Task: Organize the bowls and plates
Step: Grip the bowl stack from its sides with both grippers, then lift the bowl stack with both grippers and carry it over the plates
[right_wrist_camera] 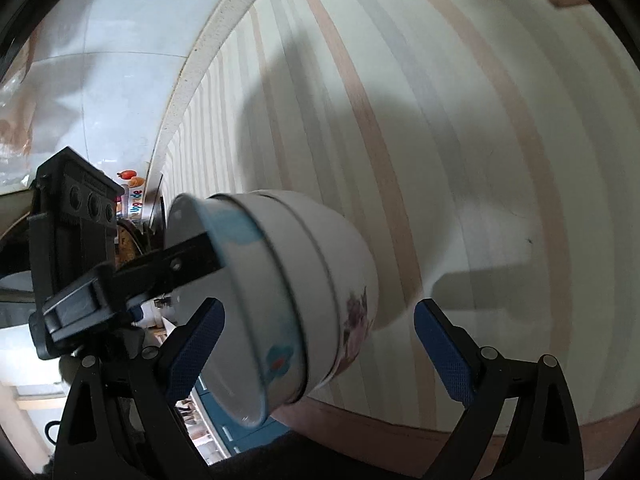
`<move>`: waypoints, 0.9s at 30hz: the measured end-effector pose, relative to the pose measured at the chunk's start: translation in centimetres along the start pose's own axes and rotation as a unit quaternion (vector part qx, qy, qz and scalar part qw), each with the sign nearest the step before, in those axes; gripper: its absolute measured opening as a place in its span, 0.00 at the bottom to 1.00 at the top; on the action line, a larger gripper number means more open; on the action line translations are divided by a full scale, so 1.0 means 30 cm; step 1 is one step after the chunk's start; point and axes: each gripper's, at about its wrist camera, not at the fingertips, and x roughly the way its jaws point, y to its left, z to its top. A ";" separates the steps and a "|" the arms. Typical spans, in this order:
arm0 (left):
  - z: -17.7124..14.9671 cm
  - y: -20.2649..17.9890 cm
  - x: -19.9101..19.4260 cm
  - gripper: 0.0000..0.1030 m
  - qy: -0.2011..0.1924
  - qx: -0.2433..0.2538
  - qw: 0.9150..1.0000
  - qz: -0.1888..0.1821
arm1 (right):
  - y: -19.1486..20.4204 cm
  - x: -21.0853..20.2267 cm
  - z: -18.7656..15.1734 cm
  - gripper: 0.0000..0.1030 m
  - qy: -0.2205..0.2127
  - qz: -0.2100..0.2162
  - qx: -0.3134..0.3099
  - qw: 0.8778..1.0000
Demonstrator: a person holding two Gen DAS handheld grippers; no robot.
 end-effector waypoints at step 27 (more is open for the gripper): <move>-0.053 0.016 -0.014 0.50 -0.032 -0.018 0.999 0.029 | 0.020 0.073 0.020 0.59 0.006 -0.008 -0.023 1.000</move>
